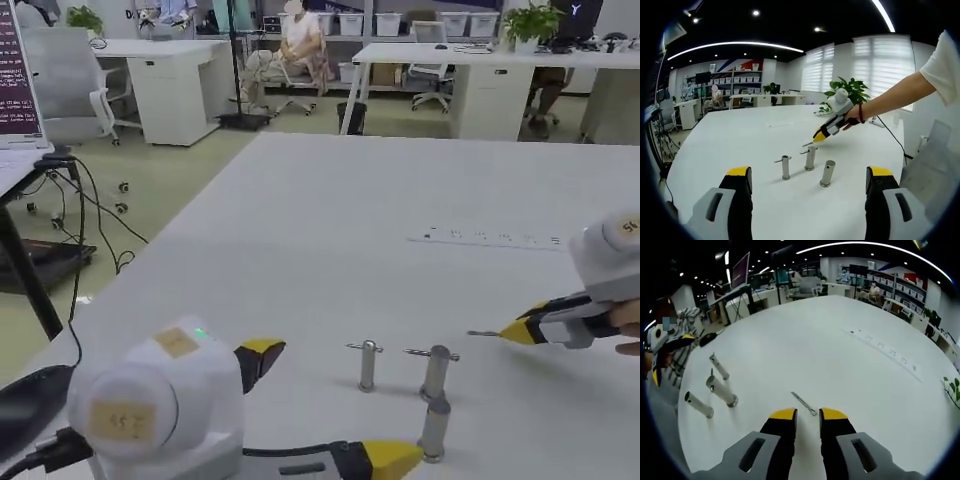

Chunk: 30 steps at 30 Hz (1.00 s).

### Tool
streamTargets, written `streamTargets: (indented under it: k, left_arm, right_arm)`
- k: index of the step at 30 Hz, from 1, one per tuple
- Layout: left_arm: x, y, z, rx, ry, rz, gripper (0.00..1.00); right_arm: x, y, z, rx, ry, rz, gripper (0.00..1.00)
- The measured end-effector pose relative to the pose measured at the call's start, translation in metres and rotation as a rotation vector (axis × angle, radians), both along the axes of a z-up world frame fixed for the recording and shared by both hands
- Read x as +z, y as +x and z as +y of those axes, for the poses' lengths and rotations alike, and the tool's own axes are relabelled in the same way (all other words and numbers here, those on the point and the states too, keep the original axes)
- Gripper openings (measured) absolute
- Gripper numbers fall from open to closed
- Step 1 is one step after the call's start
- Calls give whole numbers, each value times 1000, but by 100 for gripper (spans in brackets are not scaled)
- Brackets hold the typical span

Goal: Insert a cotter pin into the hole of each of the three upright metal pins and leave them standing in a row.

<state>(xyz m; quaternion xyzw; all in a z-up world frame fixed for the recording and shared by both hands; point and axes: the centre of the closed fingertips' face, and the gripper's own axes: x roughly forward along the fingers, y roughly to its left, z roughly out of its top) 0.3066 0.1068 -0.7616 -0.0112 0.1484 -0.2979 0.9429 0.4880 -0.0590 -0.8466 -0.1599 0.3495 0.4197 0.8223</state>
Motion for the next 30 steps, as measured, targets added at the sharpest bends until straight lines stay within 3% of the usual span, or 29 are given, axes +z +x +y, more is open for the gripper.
streamTargets:
  k: [6, 14, 17, 19, 21, 25, 30]
  left_arm:
    - [-3, 1, 1, -4, 4, 11, 93]
    - [-6, 1, 1, -12, 6, 22, 89]
    - [-7, 1, 0, -16, 9, 23, 89]
    - [-8, 1, 0, -19, 15, 30, 88]
    - [-9, 0, 0, -23, 22, 32, 87]
    - [-10, 0, 0, -29, 26, 35, 87]
    - [-11, -1, -1, -36, 31, 39, 86]
  right_arm:
    - [-9, 4, 1, 42, -44, 11, 17]
    - [-16, -1, 6, 144, -113, 46, 15]
    - [-12, 2, 8, 144, -135, 52, 12]
    - [-12, 2, 7, 187, -181, 36, 12]
    - [-12, -2, 10, 204, -197, 55, 8]
    - [-13, -2, 10, 276, -282, 25, 6]
    - [-13, -2, 11, 329, -339, -14, 4]
